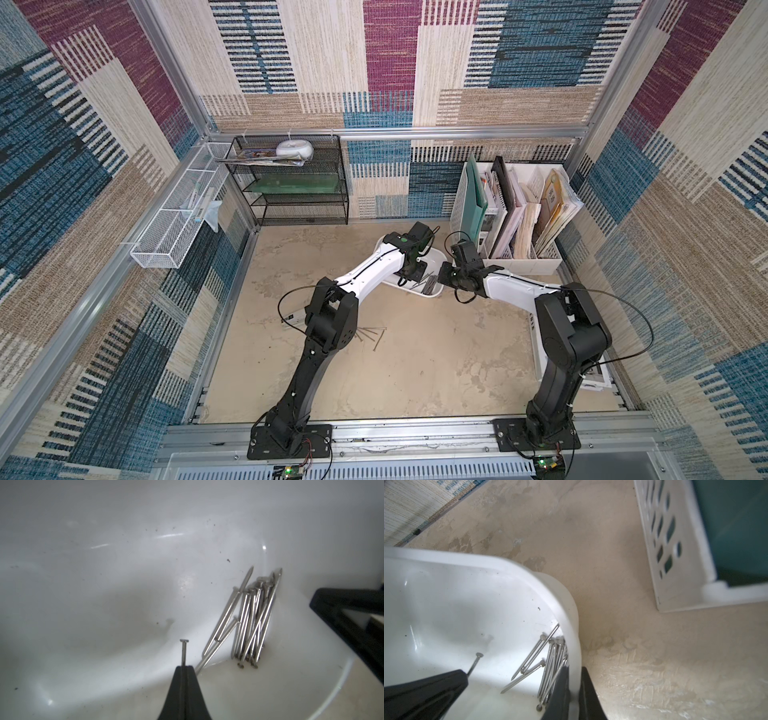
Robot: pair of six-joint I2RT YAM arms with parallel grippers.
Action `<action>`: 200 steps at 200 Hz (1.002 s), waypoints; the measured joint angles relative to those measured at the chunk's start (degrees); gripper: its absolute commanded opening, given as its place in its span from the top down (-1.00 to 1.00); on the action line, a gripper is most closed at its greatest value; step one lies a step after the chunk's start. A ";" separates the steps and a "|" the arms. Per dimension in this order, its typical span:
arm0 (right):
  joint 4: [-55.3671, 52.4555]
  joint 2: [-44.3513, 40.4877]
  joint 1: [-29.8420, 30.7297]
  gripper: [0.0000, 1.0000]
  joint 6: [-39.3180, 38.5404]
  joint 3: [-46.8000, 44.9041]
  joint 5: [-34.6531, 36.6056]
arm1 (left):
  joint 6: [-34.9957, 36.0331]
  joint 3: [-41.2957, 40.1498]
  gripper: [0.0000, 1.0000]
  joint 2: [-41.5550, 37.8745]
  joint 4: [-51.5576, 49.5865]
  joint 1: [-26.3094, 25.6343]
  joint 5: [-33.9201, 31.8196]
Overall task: Put the nails on the desktop into the storage box
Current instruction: Place the nail in the storage box.
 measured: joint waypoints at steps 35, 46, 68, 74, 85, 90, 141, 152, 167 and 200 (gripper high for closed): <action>0.17 0.00 0.02 1.00 -0.02 -0.24 -0.66 | -0.48 0.94 1.00 -1.16 1.42 -0.02 -0.98; 0.22 0.04 0.02 1.00 -0.02 -0.24 -0.68 | -0.70 1.16 1.00 -1.09 2.25 -0.02 -1.01; 0.39 0.20 0.02 1.00 -0.02 -0.24 -0.87 | -1.46 0.48 1.00 -0.57 3.26 -0.02 -1.01; 0.42 0.24 0.02 1.00 -0.02 -0.24 -1.01 | -1.62 -0.17 1.00 -0.57 3.58 -0.02 -0.98; 0.39 0.26 0.02 1.00 -0.04 -0.24 -1.05 | -1.77 -1.64 1.00 -0.63 4.72 -0.04 -0.96; 0.37 0.26 0.02 1.00 -0.07 -0.24 -1.07 | -1.88 -2.80 1.00 -0.90 5.66 -0.07 -0.94; 0.35 0.26 0.02 1.00 -0.44 -0.17 -1.09 | -1.88 -15.08 0.53 -6.82 12.74 -0.04 0.39; 0.35 0.26 0.02 1.00 -0.44 -0.17 -1.14 | -1.97 -17.18 0.41 -9.07 14.03 -0.07 0.31; 0.44 0.26 0.02 1.00 -0.42 -0.20 -1.46 | -2.56 -19.76 0.32 -12.63 15.41 -0.07 0.09; 0.94 0.35 -0.02 1.00 -0.11 -0.24 -2.23 | -2.73 -20.68 0.30 -17.68 16.98 -0.07 -0.98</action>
